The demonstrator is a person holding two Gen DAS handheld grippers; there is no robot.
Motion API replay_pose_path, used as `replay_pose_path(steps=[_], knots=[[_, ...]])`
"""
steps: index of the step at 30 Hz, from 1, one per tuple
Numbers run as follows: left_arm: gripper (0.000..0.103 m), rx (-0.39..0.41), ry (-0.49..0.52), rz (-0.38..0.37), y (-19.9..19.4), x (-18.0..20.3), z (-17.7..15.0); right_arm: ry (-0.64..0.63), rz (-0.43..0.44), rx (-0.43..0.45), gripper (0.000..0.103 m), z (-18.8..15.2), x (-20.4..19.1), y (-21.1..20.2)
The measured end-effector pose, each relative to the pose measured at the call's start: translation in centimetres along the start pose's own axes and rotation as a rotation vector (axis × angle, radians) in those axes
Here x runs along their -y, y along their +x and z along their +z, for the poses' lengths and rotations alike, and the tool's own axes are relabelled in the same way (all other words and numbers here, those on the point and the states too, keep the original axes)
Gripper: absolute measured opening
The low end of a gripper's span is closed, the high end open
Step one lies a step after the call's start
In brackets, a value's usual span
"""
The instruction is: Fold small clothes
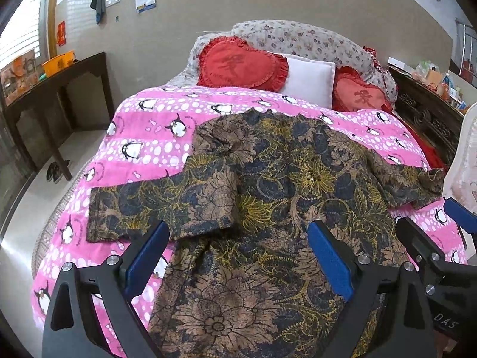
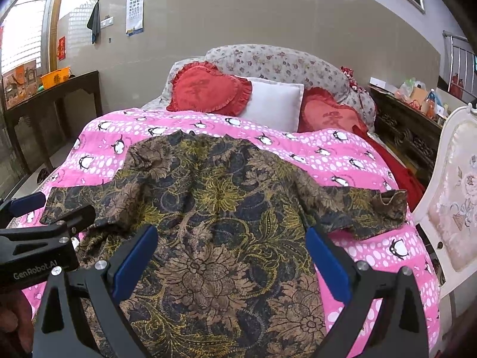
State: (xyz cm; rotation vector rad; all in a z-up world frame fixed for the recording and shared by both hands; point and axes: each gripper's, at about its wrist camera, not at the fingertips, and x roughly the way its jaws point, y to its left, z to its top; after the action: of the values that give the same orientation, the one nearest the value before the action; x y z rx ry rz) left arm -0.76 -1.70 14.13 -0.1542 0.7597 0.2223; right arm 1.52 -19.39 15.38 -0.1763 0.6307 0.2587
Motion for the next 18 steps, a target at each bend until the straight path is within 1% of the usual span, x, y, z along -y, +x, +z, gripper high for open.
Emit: replay_pose_path(steps=[18], knots=[[0.079, -0.094, -0.021, -0.009, 4.6, -0.2, -2.0, -0.004, 0.002, -0.068, 0.101, -1.3, -0.4, 3.9]])
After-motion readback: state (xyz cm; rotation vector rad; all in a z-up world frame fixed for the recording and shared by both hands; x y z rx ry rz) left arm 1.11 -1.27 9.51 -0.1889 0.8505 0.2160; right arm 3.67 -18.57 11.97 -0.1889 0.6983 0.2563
